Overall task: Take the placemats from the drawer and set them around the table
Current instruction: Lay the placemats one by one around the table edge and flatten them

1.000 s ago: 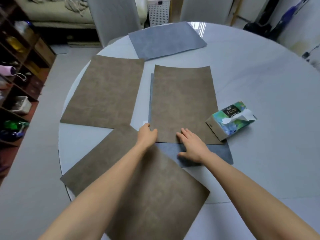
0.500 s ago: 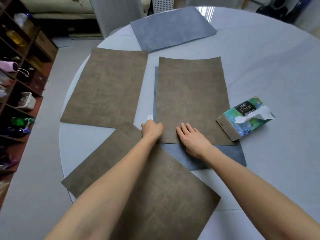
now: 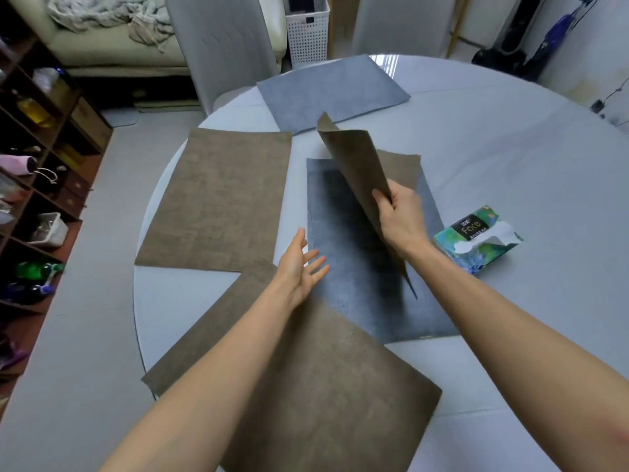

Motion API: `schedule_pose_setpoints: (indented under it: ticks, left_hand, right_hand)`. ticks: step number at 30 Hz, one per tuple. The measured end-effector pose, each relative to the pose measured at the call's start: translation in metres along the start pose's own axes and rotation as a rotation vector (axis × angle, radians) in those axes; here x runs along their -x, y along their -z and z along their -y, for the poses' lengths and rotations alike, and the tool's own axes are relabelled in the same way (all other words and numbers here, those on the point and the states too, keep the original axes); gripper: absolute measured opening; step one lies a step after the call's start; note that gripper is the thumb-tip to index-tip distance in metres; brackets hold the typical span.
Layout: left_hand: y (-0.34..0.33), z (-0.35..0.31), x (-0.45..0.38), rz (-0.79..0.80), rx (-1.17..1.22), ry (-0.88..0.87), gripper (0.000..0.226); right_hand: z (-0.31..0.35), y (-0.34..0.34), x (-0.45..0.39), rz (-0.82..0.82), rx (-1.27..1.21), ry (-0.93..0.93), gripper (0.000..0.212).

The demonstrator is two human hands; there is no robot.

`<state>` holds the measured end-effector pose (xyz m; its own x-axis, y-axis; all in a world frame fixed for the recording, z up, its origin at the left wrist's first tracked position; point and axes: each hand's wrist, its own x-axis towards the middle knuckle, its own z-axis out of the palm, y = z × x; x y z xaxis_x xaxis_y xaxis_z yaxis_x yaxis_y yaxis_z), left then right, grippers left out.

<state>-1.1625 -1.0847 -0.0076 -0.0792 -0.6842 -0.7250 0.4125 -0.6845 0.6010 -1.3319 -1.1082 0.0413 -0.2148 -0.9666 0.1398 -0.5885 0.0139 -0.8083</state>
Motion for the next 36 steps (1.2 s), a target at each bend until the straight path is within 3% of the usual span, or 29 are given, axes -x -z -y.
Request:
schedule_pose_setpoints:
  ticks: [6, 10, 13, 19, 22, 24, 26, 29, 36]
  left_hand:
    - [-0.029, -0.028, 0.054, 0.101, 0.138, 0.132, 0.094]
    - [-0.031, -0.014, 0.082, 0.129, 0.221, 0.278, 0.069]
    - [-0.039, 0.008, 0.099, 0.135, 0.185, 0.292, 0.064]
    - [-0.062, 0.03, 0.126, 0.009, 0.22, 0.137, 0.043]
    - [-0.078, 0.044, 0.138, -0.066, 0.28, 0.021, 0.035]
    - [-0.087, 0.059, 0.145, -0.113, 0.344, -0.087, 0.043]
    - [-0.099, 0.078, 0.154, -0.141, 0.385, -0.216, 0.05]
    - [-0.116, 0.108, 0.189, -0.244, 0.389, -0.424, 0.035]
    - [-0.123, 0.182, 0.257, -0.39, 0.376, -0.669, 0.024]
  right_hand:
    - [0.07, 0.059, 0.023, -0.032, -0.546, -0.17, 0.015]
    - [0.078, 0.111, 0.049, -0.051, -0.638, -0.166, 0.019]
    - [0.075, 0.142, 0.067, -0.069, -0.564, -0.122, 0.018]
    - [0.041, 0.185, 0.094, -0.198, -0.147, -0.043, 0.031]
    - [0.006, 0.2, 0.105, -0.203, -0.102, -0.06, 0.032]
    - [-0.017, 0.214, 0.112, -0.17, -0.149, -0.1, 0.029]
    - [-0.036, 0.23, 0.119, -0.098, -0.314, -0.194, 0.029]
    - [-0.067, 0.249, 0.132, 0.057, -0.549, -0.334, 0.036]
    - [-0.101, 0.265, 0.175, 0.384, -0.517, -0.259, 0.047]
